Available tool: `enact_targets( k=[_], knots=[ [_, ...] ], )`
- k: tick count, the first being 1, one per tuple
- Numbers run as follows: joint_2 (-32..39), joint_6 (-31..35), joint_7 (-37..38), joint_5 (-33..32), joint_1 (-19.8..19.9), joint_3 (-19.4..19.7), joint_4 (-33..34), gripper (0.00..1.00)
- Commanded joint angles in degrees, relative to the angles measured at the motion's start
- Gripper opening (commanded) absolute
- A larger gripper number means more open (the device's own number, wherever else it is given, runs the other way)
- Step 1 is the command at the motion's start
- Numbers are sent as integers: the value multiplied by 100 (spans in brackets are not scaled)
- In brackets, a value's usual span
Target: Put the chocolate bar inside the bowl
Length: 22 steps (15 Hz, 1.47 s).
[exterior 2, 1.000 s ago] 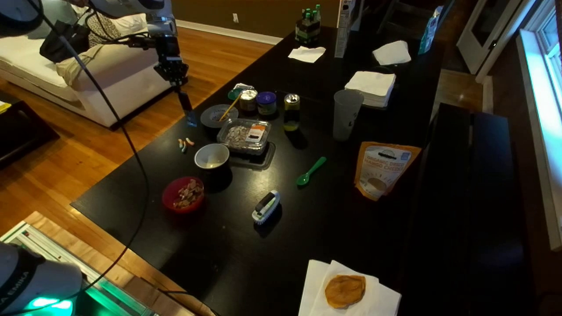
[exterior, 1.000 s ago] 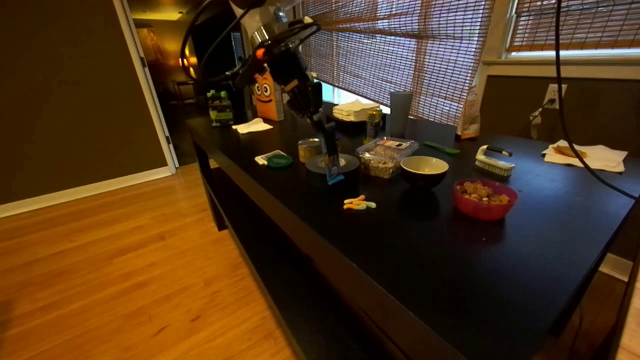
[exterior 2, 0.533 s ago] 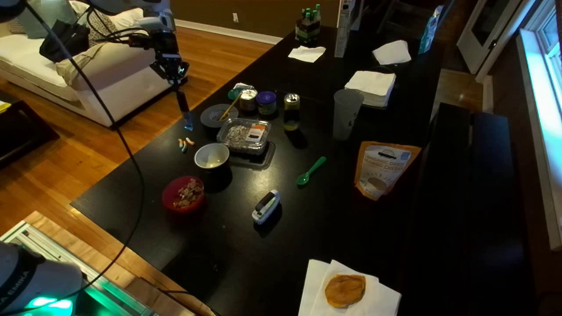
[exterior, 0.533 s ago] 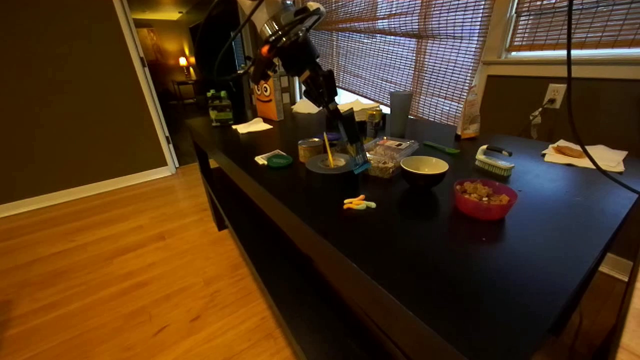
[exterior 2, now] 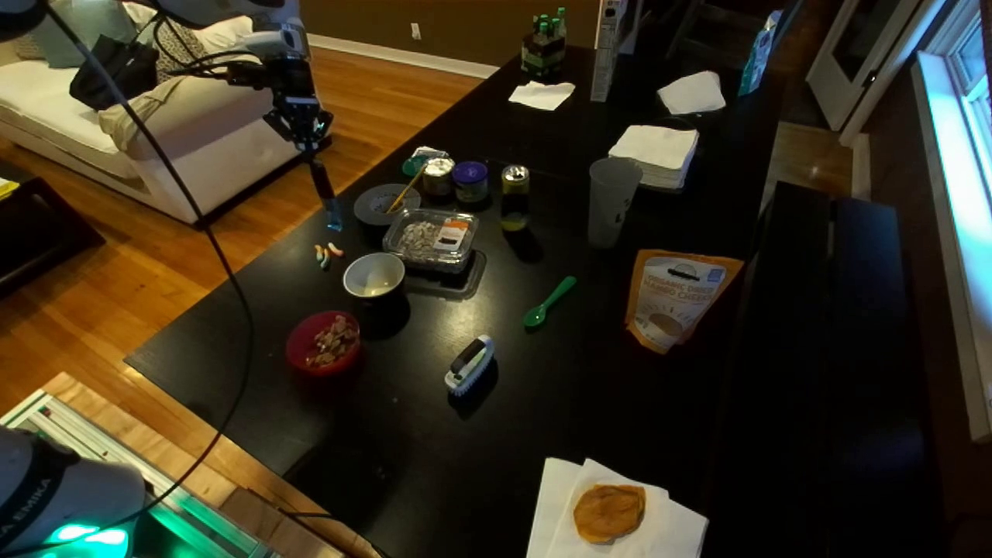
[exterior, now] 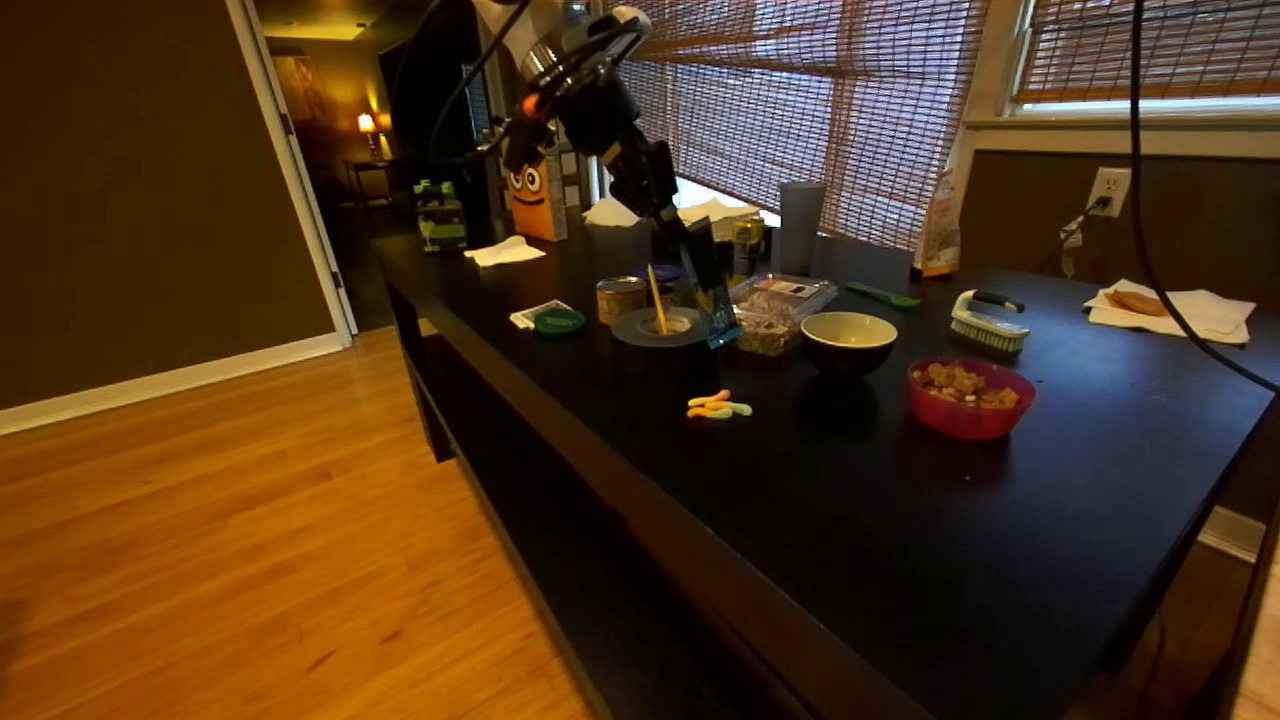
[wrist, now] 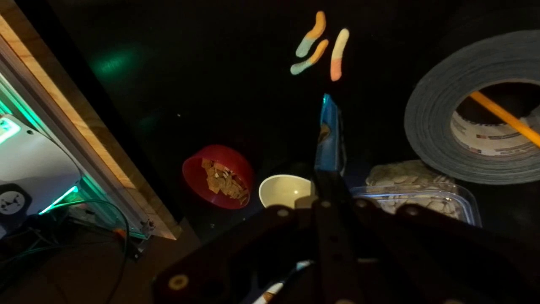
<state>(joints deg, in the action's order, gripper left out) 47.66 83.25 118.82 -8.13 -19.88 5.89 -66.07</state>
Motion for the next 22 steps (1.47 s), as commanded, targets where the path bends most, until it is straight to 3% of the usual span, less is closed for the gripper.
enact_targets(
  k=[1,16,22],
  knots=[
    [-106,-248,219,-139,162,0,-62,0],
    [-583,-1383,620,-54,838,106,-443,0],
    [-569,-1206,349,-19,1148,81,-760,0]
  ],
)
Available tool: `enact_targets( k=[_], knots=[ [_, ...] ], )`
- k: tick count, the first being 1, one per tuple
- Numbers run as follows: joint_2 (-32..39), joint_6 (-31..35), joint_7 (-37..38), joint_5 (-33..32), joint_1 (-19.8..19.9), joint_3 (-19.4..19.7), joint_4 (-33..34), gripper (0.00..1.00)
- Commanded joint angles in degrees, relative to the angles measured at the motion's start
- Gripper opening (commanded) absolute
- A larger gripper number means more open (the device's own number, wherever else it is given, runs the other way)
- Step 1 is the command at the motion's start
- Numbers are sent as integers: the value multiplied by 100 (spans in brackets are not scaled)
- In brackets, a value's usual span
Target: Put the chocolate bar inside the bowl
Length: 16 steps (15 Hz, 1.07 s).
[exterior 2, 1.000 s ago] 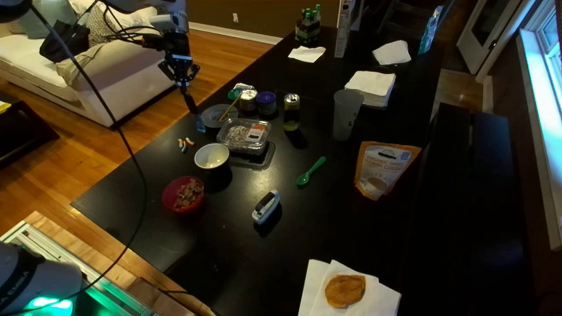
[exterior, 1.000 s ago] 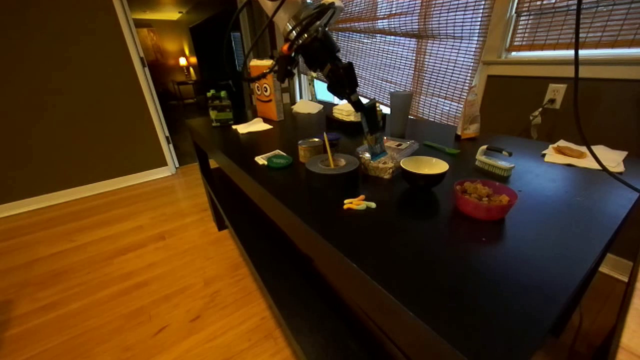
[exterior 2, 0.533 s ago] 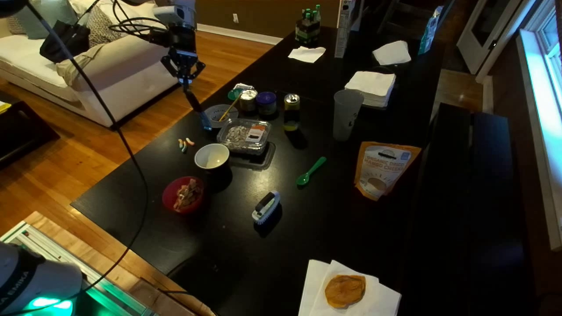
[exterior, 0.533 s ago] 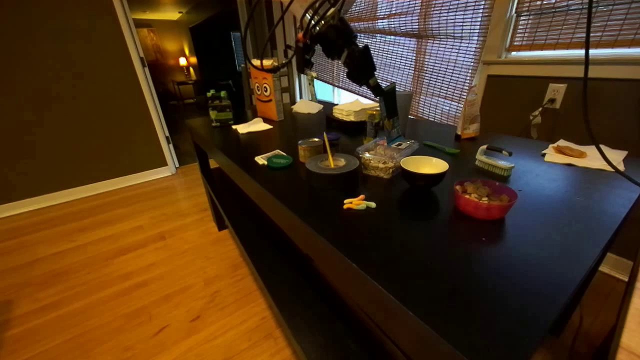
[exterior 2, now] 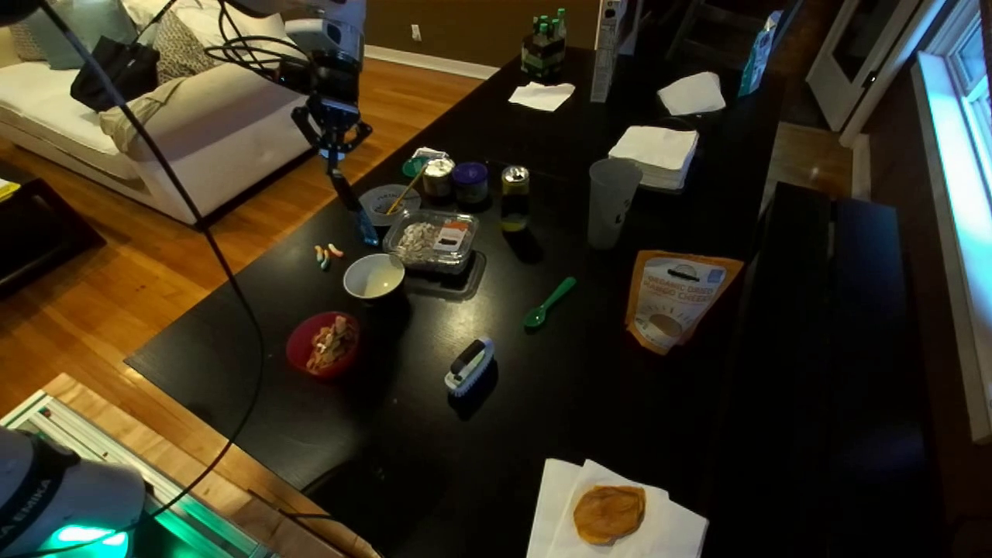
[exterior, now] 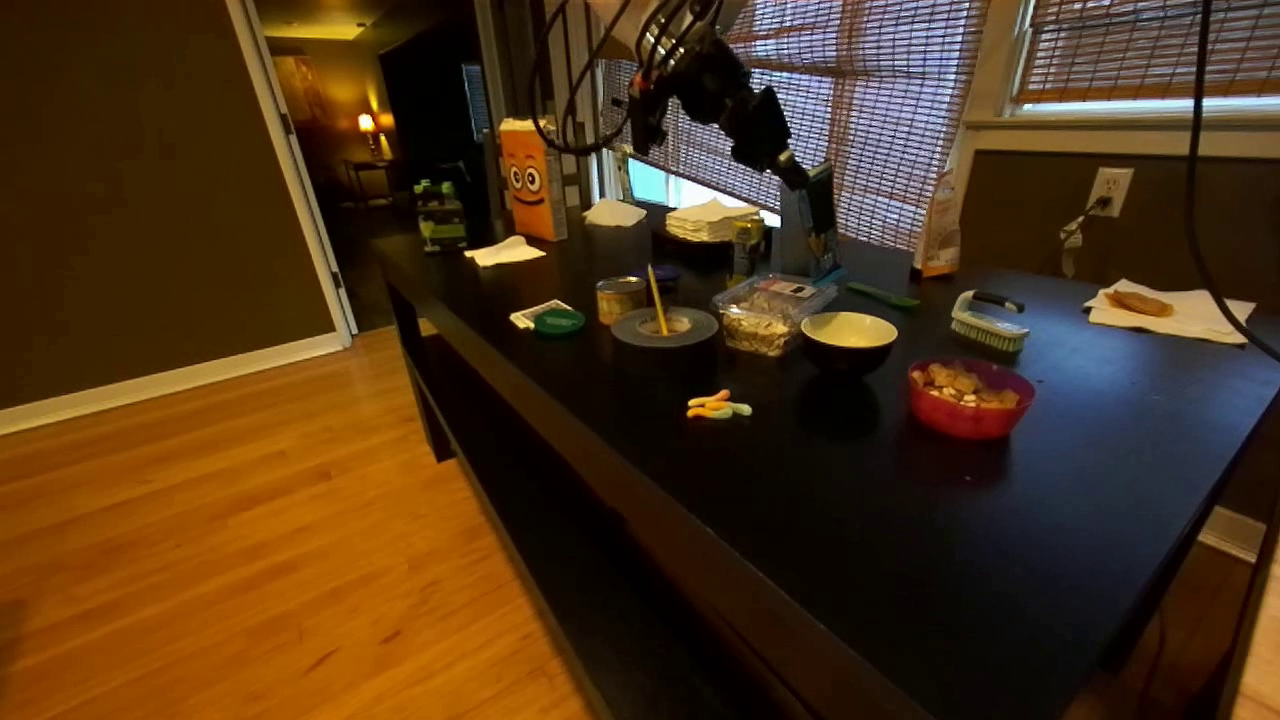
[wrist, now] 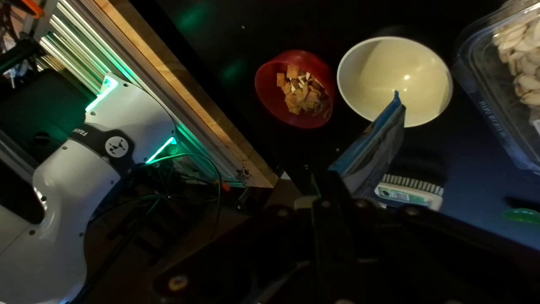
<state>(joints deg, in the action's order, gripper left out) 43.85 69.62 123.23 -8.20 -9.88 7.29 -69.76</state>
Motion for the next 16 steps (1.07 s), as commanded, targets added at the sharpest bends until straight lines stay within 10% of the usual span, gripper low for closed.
enact_targets(
  k=[1,16],
  knots=[
    [-149,163,-193,23,225,-72,-436,0],
    [478,159,-1276,519,556,-235,-589,0]
  ],
)
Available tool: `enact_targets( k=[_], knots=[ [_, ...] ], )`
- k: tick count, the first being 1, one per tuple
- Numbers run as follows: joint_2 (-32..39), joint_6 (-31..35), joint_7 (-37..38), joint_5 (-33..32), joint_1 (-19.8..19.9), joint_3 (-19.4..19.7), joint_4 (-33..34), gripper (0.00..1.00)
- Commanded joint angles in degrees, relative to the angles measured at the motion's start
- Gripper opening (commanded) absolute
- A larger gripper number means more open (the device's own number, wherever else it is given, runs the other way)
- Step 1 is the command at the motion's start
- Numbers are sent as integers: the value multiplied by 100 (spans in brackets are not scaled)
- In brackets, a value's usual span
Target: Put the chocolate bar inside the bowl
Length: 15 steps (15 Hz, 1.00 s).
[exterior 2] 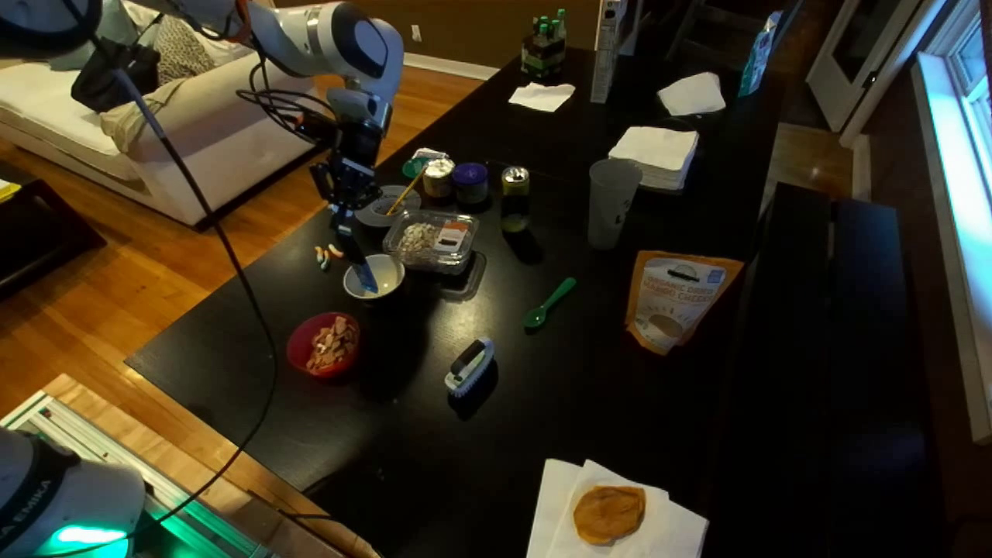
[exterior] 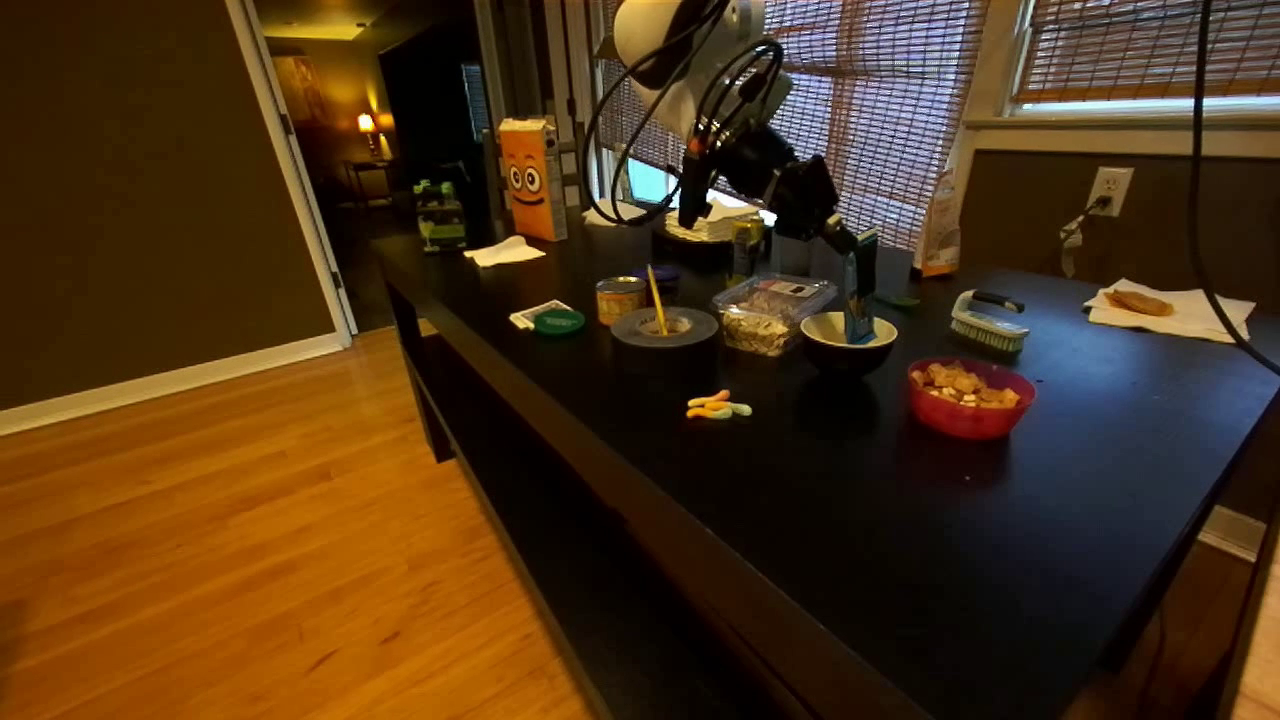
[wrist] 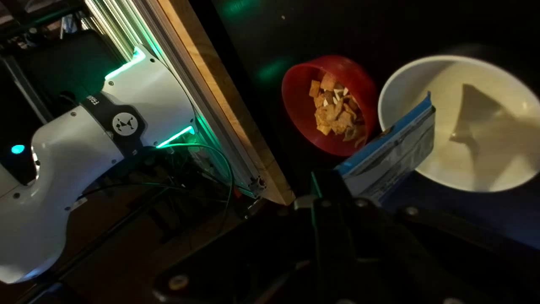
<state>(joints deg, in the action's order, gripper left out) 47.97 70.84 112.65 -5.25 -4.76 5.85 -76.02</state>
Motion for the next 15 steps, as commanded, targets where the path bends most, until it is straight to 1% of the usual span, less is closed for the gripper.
enact_targets(
  k=[1,9,15],
  knots=[
    [135,28,-269,243,37,-85,75,0],
    [600,4,-198,324,89,58,300,0],
    [794,199,-112,382,141,119,442,0]
  ],
)
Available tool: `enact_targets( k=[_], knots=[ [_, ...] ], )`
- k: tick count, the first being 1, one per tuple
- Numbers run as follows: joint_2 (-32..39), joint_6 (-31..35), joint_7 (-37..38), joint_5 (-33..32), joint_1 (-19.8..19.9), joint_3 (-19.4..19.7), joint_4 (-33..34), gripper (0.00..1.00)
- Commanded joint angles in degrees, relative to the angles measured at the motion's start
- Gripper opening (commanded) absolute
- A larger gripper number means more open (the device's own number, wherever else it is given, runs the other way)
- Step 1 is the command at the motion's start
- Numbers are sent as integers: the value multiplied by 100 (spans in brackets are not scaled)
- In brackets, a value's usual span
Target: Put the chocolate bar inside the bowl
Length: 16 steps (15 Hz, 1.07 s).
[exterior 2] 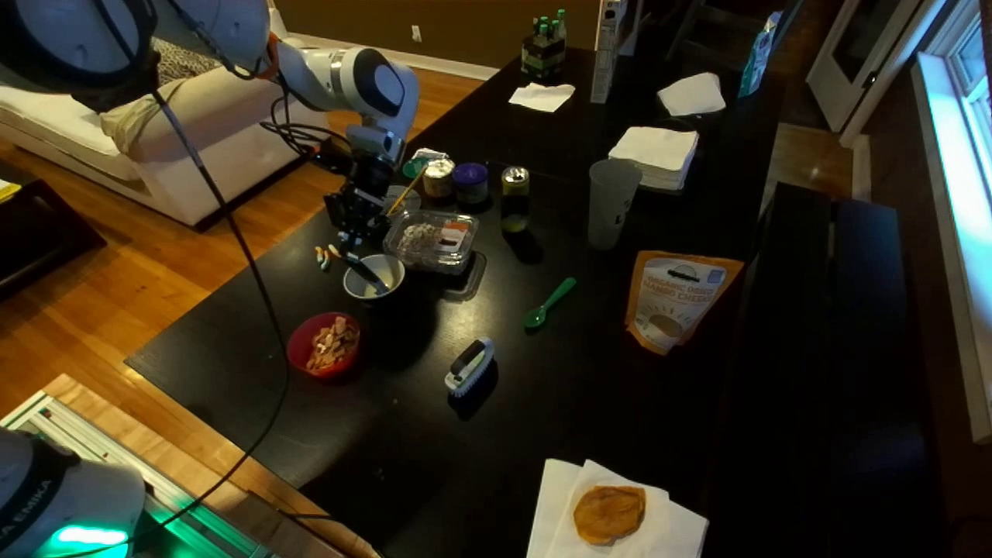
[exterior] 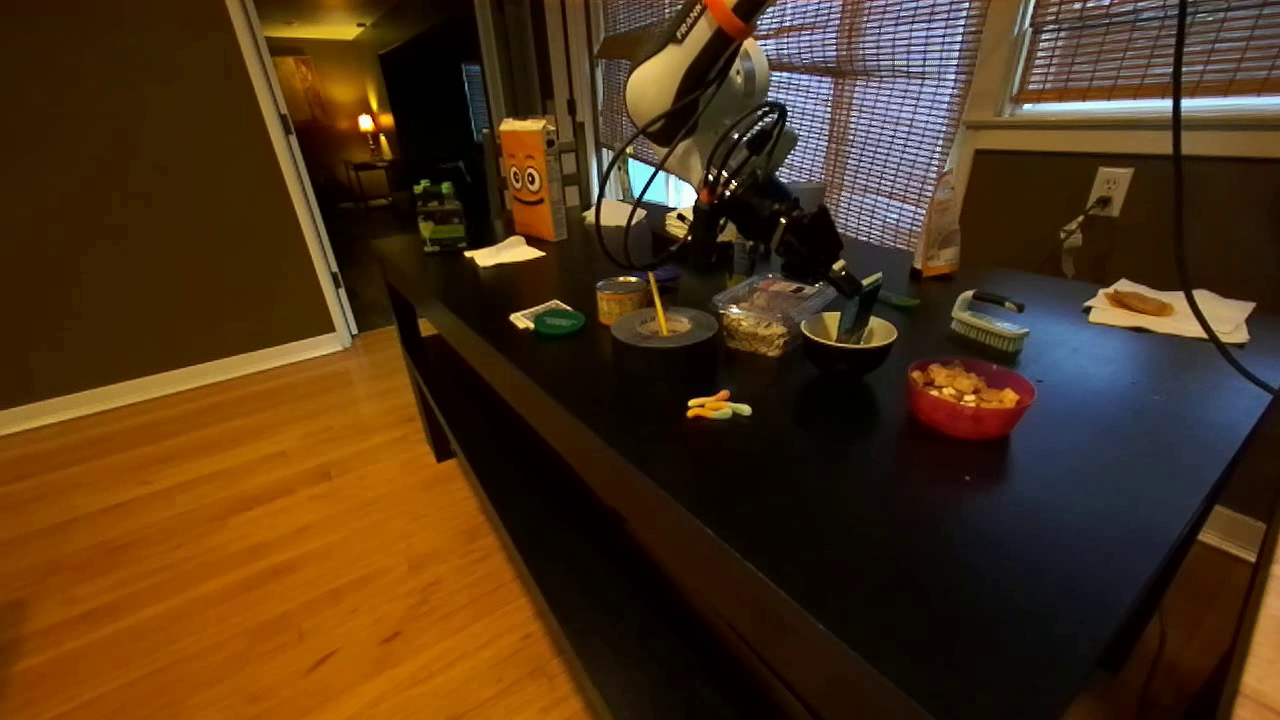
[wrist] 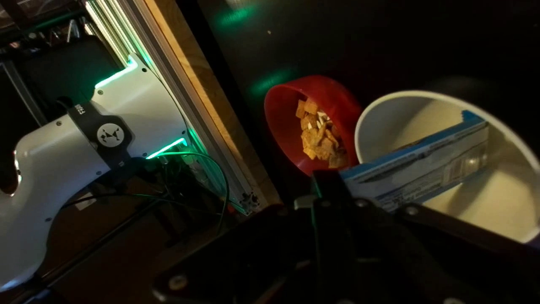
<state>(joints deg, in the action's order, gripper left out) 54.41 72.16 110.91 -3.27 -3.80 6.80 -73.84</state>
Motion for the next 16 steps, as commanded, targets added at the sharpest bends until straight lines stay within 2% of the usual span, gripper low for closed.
enact_targets(
  k=[1,6,7,8,16],
  knots=[
    [174,103,60,213,57,19,254,0],
    [236,291,28,355,87,6,389,0],
    [237,341,29,374,85,4,414,7],
    [242,385,44,375,78,10,447,27],
    [113,893,118,393,108,33,540,82]
  ],
)
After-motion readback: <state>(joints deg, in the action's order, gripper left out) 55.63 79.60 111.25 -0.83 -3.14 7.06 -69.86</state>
